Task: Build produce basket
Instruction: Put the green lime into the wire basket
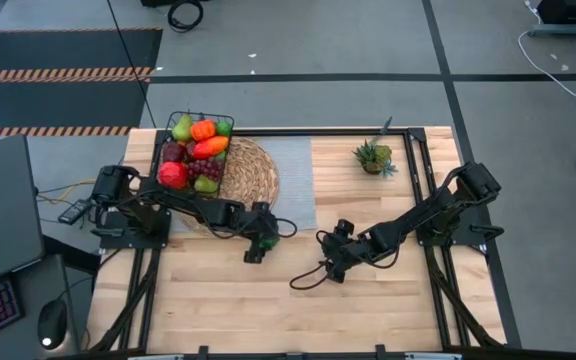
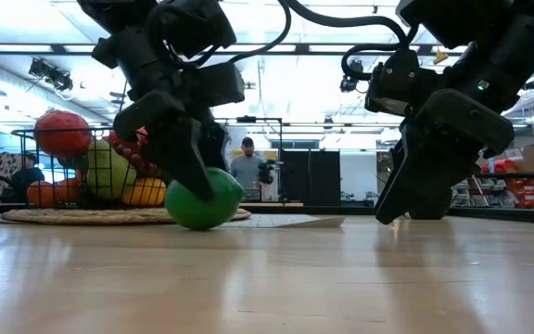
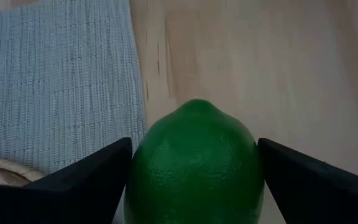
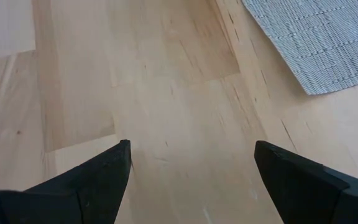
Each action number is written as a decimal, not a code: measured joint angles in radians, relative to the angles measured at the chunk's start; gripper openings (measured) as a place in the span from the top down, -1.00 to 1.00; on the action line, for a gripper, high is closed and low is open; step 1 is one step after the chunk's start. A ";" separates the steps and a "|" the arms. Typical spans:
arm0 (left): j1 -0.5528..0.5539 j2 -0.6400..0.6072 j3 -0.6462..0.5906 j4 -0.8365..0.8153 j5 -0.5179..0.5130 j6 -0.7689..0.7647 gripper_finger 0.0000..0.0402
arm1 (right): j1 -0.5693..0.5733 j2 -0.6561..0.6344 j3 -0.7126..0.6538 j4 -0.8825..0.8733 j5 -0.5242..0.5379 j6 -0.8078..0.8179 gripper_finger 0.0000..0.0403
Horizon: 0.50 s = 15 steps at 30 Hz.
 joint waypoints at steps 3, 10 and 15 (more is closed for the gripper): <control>0.000 0.001 0.002 -0.030 -0.001 0.000 -0.76 | 0.000 0.000 0.000 0.000 0.000 0.000 -0.72; 0.000 0.005 0.003 -0.088 -0.041 -0.015 -0.74 | 0.000 0.000 0.000 0.000 -0.011 0.001 -0.72; 0.000 0.002 0.002 -0.102 -0.044 -0.015 -0.60 | 0.000 0.000 0.000 0.000 -0.019 0.001 -0.72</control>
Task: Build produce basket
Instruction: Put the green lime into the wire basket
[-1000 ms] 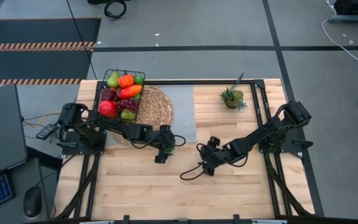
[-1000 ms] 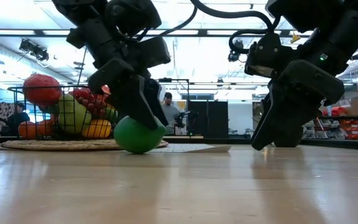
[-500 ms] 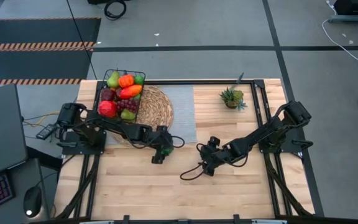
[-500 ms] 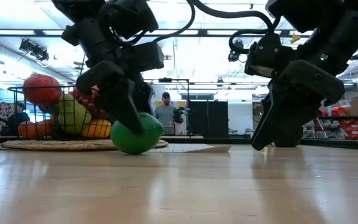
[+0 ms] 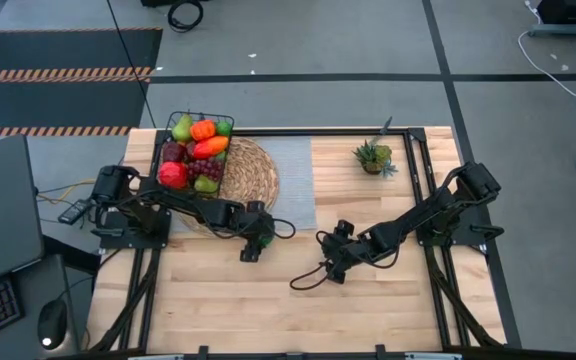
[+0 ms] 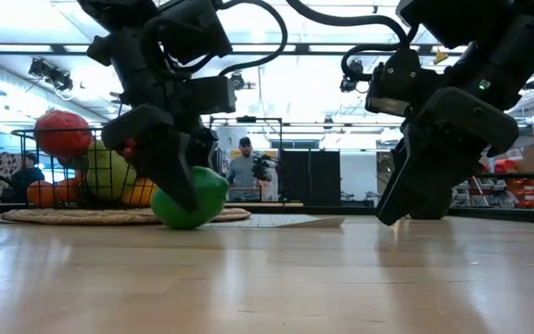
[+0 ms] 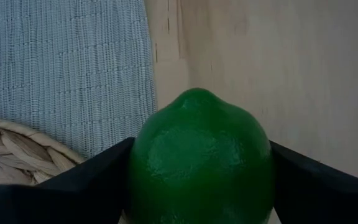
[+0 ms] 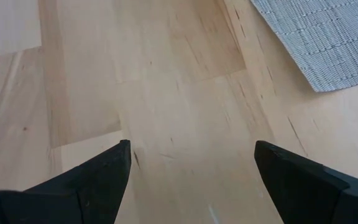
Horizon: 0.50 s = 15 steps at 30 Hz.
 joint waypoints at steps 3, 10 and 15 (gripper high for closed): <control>0.000 0.000 0.000 -0.016 -0.001 -0.010 -0.52 | 0.000 0.000 0.000 0.000 -0.003 0.000 -0.72; -0.002 -0.071 -0.002 -0.084 -0.007 -0.088 -0.51 | 0.000 0.000 0.000 0.001 -0.007 -0.015 -0.72; -0.002 -0.188 0.073 -0.273 -0.154 -0.108 -0.52 | 0.000 0.000 0.000 0.007 -0.007 -0.032 -0.72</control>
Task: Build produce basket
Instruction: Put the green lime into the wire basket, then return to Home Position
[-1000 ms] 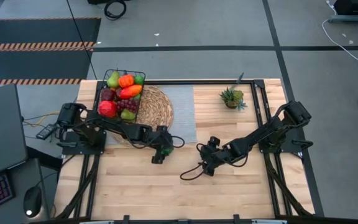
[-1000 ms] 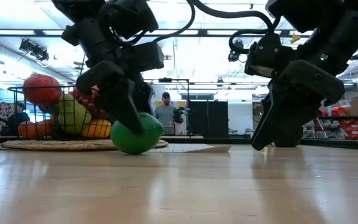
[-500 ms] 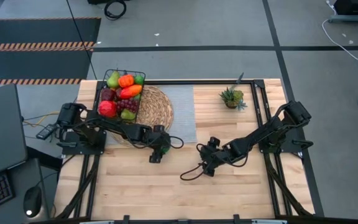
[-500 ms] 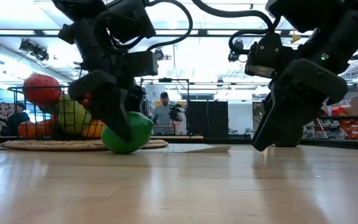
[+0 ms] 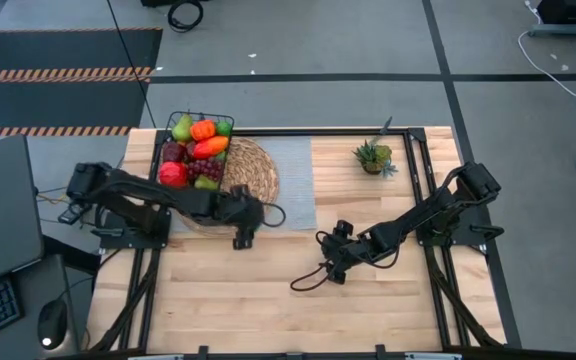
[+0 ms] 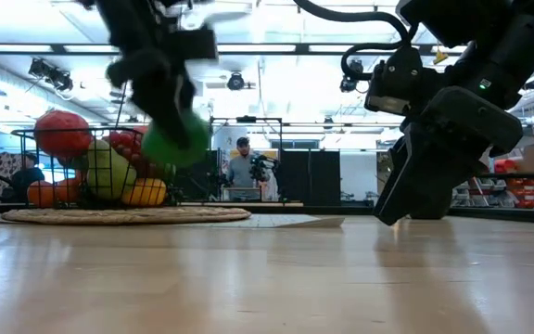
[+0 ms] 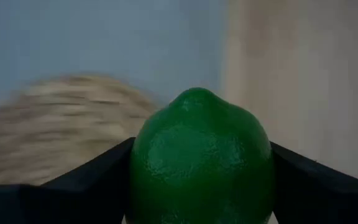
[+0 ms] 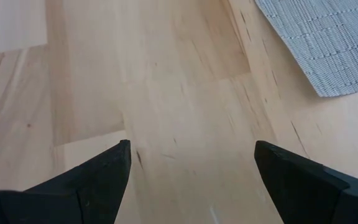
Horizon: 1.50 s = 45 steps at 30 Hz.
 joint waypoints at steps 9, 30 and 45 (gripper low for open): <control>0.085 -0.212 0.093 -0.325 -0.419 -0.033 -0.52 | 0.007 0.000 0.000 0.008 0.000 -0.003 -0.72; 0.305 -0.260 0.092 -0.610 -0.302 -0.284 -0.77 | 0.019 0.000 0.000 0.010 0.000 -0.047 -0.72; 0.209 -0.259 0.116 -0.584 -0.340 -0.262 -0.78 | -0.019 0.000 0.000 0.015 0.039 -0.077 -0.72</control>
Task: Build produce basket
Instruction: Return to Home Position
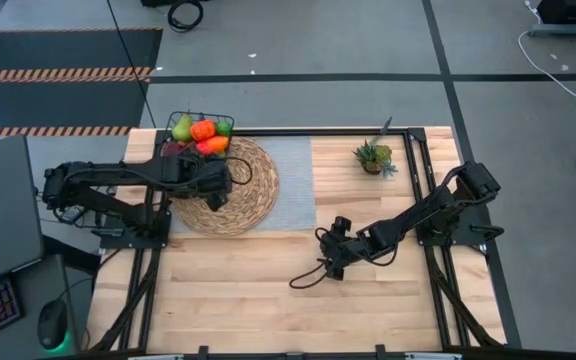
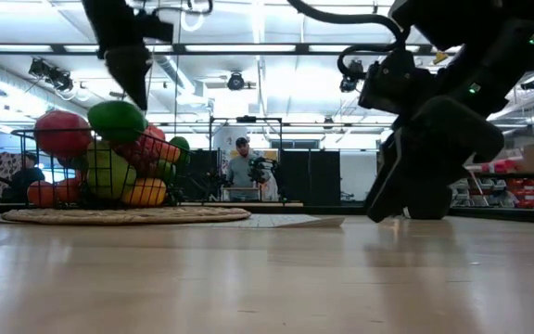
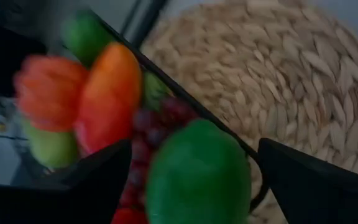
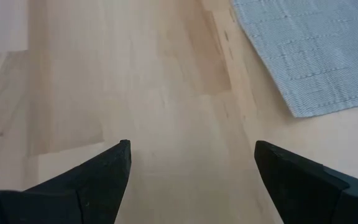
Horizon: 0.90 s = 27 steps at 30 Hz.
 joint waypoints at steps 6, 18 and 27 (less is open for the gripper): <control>-0.018 0.000 0.118 -0.034 -0.095 0.001 -0.78 | -0.015 0.000 0.000 0.001 0.000 -0.004 -0.72; -0.181 -0.002 0.009 0.329 0.050 -0.096 -0.78 | -0.014 0.000 0.000 -0.014 0.008 0.002 -0.72; -0.272 -0.001 -0.255 0.501 0.045 -0.289 -0.78 | 0.000 0.000 0.000 -0.039 -0.003 0.031 -0.72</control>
